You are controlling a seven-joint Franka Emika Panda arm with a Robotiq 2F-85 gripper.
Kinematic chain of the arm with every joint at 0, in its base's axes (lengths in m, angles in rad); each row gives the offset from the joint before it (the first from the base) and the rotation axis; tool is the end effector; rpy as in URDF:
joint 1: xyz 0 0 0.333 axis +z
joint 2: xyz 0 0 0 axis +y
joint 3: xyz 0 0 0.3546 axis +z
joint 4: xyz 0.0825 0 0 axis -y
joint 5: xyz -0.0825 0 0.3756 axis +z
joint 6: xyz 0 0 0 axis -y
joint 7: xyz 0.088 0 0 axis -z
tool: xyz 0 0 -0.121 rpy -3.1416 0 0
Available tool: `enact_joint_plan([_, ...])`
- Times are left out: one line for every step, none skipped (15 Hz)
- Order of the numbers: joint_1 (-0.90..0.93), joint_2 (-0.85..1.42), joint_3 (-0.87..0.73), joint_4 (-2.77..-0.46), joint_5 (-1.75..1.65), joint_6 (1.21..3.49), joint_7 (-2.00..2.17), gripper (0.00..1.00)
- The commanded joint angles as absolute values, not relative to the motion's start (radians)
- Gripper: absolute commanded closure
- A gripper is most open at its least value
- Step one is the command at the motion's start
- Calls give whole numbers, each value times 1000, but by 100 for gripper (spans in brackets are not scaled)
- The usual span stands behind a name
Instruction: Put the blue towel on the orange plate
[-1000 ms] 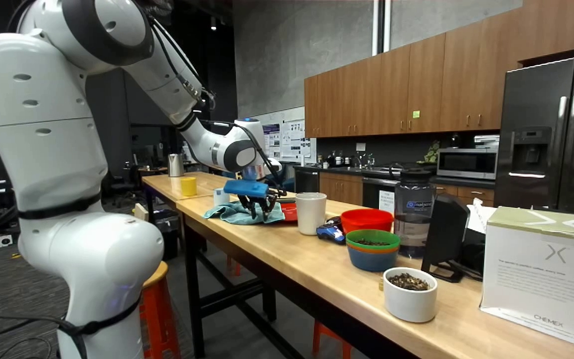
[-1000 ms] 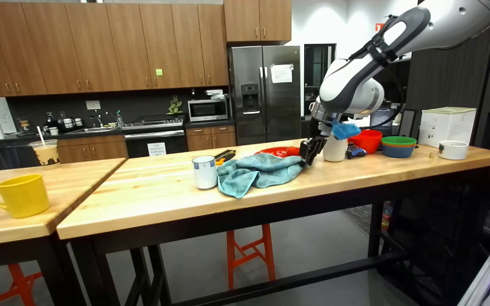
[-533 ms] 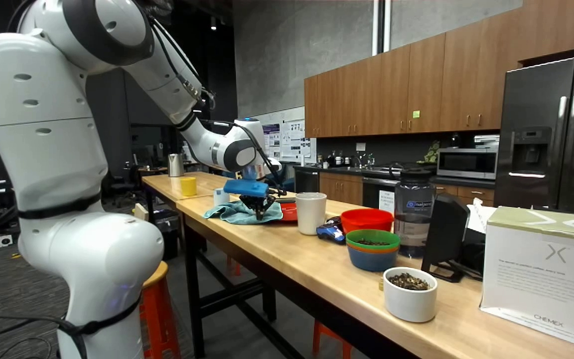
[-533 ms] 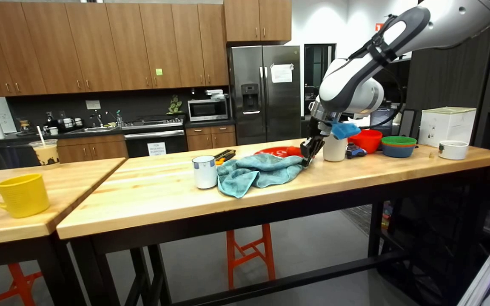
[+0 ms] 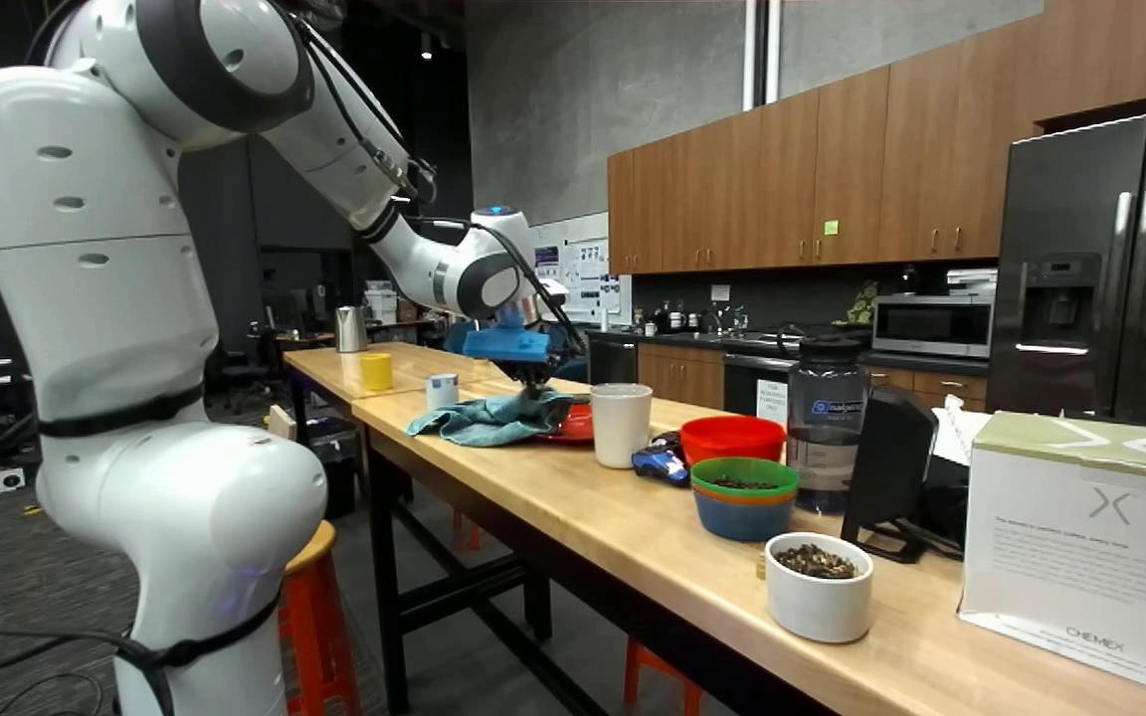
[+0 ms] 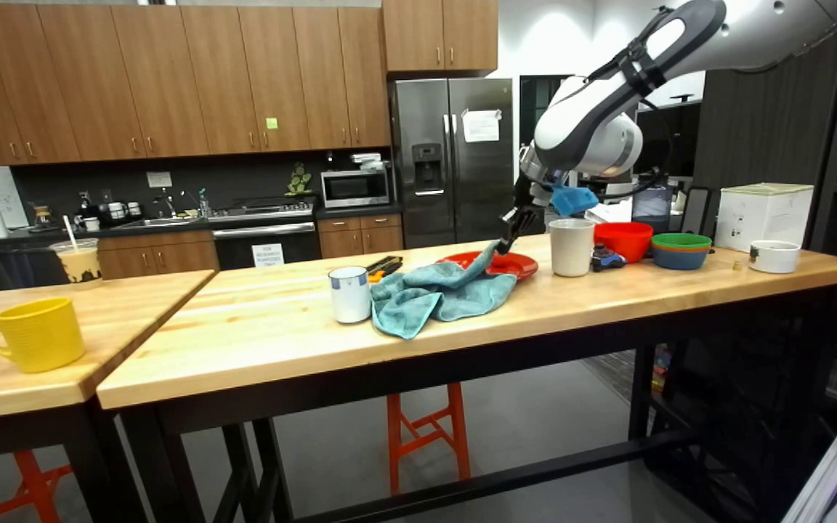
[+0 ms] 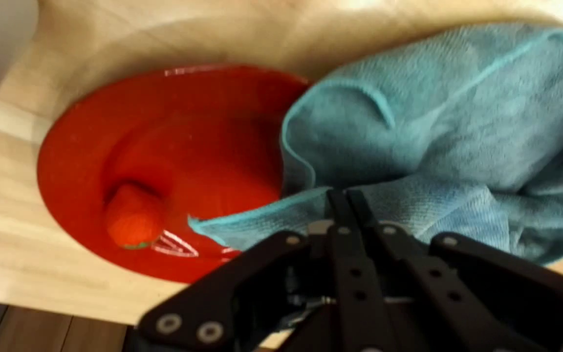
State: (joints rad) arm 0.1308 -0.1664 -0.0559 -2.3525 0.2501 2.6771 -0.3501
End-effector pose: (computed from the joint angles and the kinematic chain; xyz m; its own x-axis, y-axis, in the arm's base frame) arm 0.5103 0.0312 0.4809 0.8509 0.1848 0.4918 0.2368 -0.9705 -0.0451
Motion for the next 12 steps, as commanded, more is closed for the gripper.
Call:
enact_joint_plan([148, -114, -58, -2243, 323, 2714, -438, 99])
enact_joint_plan([154, -101, -55, -2217, 342, 2724, -461, 99])
enact_joint_plan([169, -89, -63, -2196, 360, 2736, -485, 99])
enact_joint_plan([172, -75, -62, -2175, 369, 2748, -509, 99])
enact_joint_plan([177, -63, -61, -2156, 382, 2757, -526, 99])
enact_joint_plan([181, -50, -61, -2139, 395, 2763, -541, 99])
enact_joint_plan([186, -38, -59, -2121, 407, 2766, -554, 99])
enact_joint_plan([190, -28, -56, -2104, 419, 2764, -567, 99])
enact_joint_plan([193, -20, -53, -2088, 424, 2760, -573, 99])
enact_joint_plan([195, -17, -50, -2072, 411, 2746, -567, 99])
enact_joint_plan([198, -18, -47, -2055, 398, 2734, -560, 99])
enact_joint_plan([202, -17, -44, -2041, 392, 2735, -554, 99])
